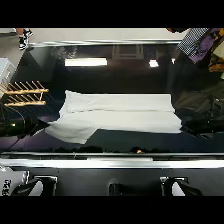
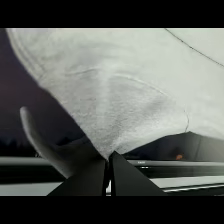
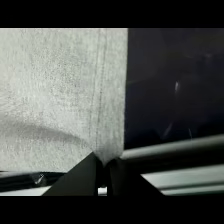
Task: Fold the clothes and pants, and hang the long-sleeved shirts on hangers.
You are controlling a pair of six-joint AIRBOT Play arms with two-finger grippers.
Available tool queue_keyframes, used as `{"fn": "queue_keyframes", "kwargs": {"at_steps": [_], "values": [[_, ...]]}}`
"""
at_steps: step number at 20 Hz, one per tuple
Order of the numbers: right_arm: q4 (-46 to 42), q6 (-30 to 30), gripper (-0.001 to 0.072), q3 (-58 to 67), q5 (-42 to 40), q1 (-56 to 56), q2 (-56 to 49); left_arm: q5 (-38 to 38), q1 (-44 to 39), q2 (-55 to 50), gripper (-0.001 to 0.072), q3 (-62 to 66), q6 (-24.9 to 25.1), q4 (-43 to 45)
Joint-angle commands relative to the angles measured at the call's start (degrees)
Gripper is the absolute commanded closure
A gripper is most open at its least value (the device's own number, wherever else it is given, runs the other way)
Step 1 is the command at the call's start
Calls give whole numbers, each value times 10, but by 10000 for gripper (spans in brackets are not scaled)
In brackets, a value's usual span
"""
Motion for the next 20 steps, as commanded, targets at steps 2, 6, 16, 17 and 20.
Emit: {"fn": "queue_keyframes", "kwargs": {"at_steps": [2, 6, 16, 17, 20], "values": [[-38, 37, 681, -17, 21, 2, 36, -11, -3, 26, 688, 1, -32, 27], [20, 15, 681, -17, -66, 2, -24, 83, -37, -45, 689, 3, -2, -20], [44, 3, 681, 180, -155, 43, -311, 175, -82, -352, 688, 186, 29, -37], [24, 24, 681, 201, -155, 52, -336, 175, -82, -380, 688, 210, 29, -38], [10, 48, 681, 240, -158, 61, -380, 168, -86, -452, 688, 283, 29, -38]]}}
